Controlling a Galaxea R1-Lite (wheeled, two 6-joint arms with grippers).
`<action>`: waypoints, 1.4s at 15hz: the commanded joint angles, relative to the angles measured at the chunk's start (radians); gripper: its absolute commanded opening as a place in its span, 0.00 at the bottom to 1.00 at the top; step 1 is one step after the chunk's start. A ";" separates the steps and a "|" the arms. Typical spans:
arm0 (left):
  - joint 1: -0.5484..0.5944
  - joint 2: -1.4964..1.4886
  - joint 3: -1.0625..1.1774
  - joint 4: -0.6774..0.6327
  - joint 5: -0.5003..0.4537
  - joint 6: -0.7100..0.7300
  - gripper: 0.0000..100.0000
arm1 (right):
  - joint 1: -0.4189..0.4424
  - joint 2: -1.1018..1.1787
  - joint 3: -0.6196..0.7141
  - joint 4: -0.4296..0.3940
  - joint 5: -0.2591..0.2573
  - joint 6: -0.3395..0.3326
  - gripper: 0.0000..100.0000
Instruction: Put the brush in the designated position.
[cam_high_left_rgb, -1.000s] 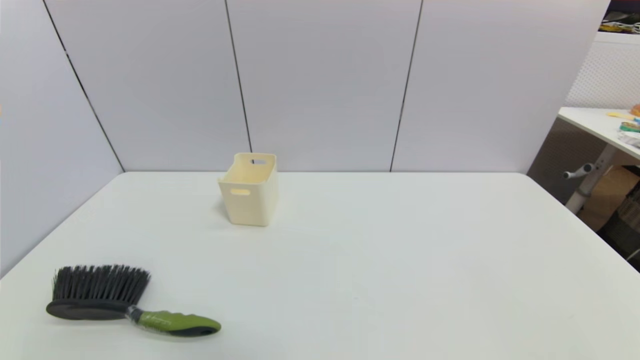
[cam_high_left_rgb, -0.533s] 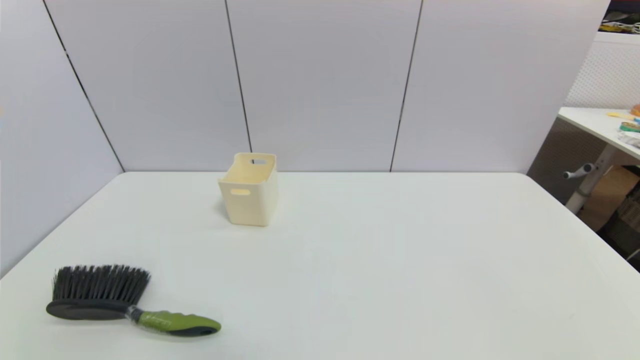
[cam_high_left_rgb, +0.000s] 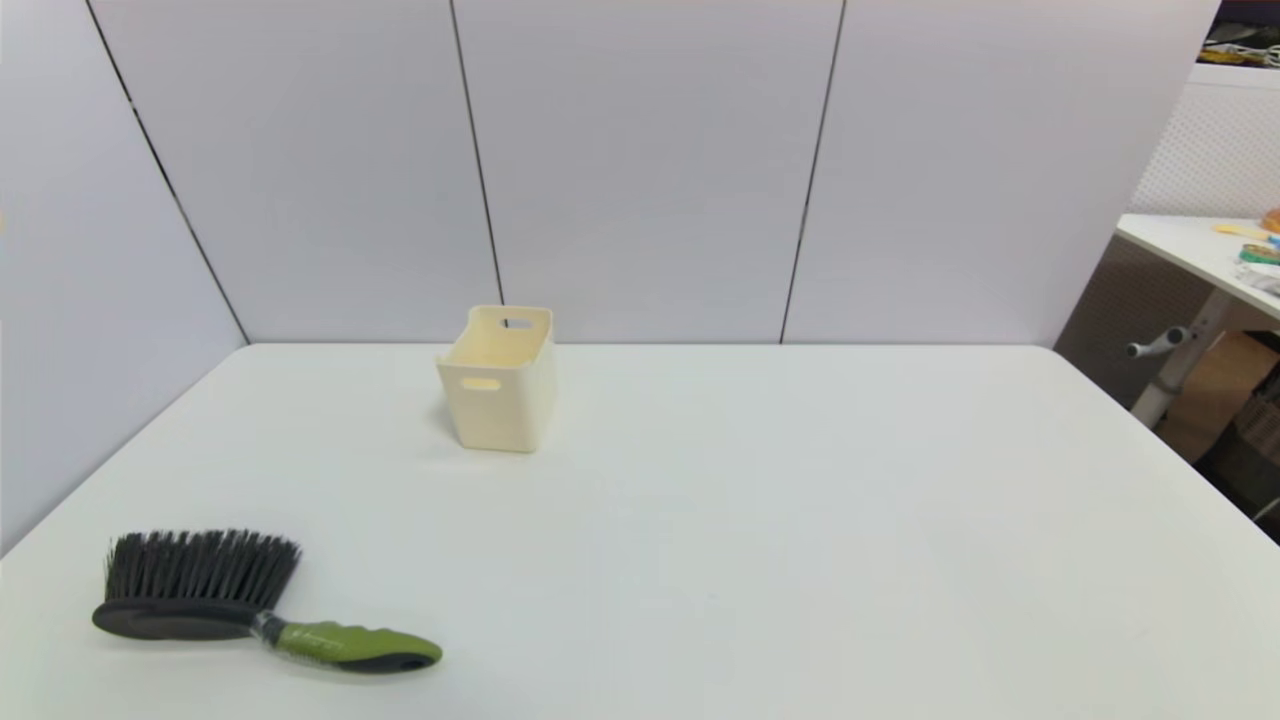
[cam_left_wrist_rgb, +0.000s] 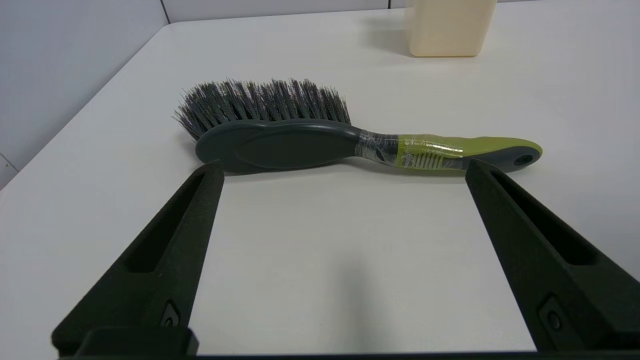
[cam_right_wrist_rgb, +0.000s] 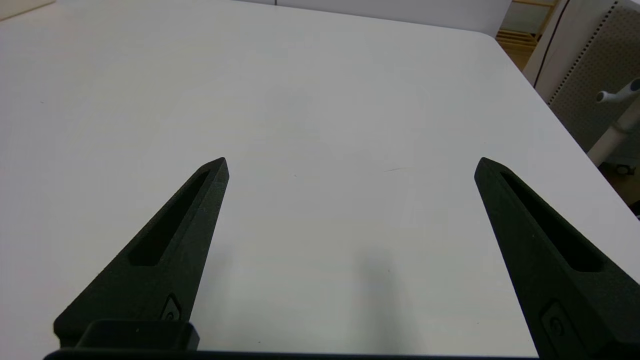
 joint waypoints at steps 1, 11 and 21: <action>0.000 0.001 0.000 0.000 -0.001 0.000 1.00 | 0.000 0.001 0.002 0.000 0.001 -0.001 1.00; -0.001 0.014 -0.017 0.020 0.019 -0.033 1.00 | 0.000 0.001 0.002 0.000 0.001 -0.001 1.00; -0.001 0.449 -0.552 0.372 0.013 0.272 1.00 | 0.000 0.001 0.002 0.000 0.001 -0.001 1.00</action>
